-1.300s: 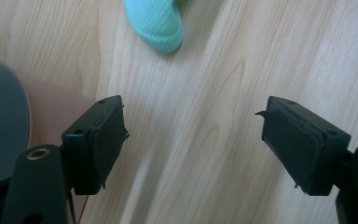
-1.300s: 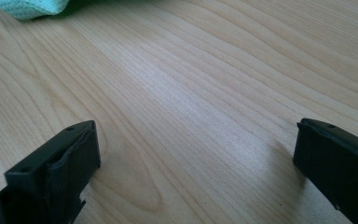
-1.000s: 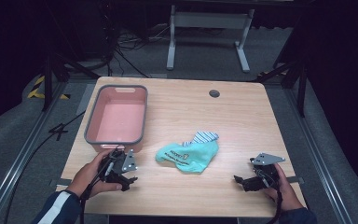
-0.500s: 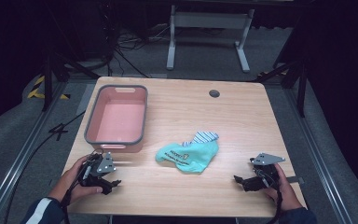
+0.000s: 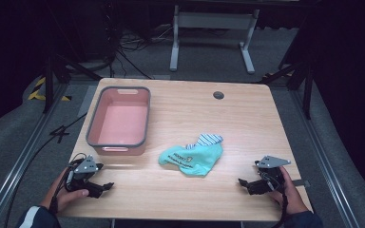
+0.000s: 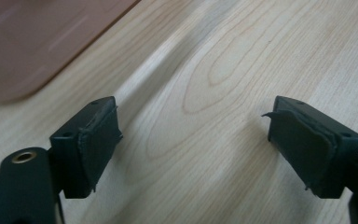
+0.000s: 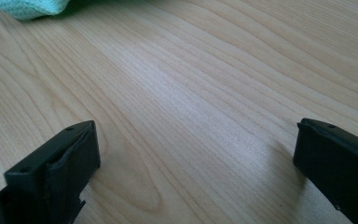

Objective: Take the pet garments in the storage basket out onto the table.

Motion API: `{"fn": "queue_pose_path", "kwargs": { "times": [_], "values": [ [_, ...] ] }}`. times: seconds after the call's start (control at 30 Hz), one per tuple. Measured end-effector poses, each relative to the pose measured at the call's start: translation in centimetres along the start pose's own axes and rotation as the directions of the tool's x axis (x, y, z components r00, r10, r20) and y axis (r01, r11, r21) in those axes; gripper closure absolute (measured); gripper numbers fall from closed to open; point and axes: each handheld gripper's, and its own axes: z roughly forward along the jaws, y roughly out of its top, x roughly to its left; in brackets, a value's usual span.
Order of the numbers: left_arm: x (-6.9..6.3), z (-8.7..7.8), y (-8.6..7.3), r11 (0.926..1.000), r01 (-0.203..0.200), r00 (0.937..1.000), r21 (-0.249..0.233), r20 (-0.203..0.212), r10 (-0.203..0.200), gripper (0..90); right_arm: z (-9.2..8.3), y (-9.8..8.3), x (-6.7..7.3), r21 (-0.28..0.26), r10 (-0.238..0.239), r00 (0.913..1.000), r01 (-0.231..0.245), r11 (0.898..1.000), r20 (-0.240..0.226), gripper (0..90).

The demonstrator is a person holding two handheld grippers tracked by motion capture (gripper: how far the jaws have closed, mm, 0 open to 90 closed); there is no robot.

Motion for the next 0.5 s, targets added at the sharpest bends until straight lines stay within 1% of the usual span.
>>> {"fn": "queue_pose_path", "kwargs": {
  "times": [0.07,0.5],
  "values": [
    [0.04,-0.02,-0.56,0.9993,0.004,1.0000,-0.038,-0.001,-0.004,14.7,0.01,0.01,-0.02,0.000,-0.003,1.0000,0.003,1.000,-0.001,0.6],
    [-0.04,-0.04,-0.58,0.9992,0.009,0.9999,-0.038,-0.011,-0.010,14.2,0.01,0.02,-0.01,0.000,-0.003,1.0000,0.003,1.000,-0.001,0.6]
  ]
}}
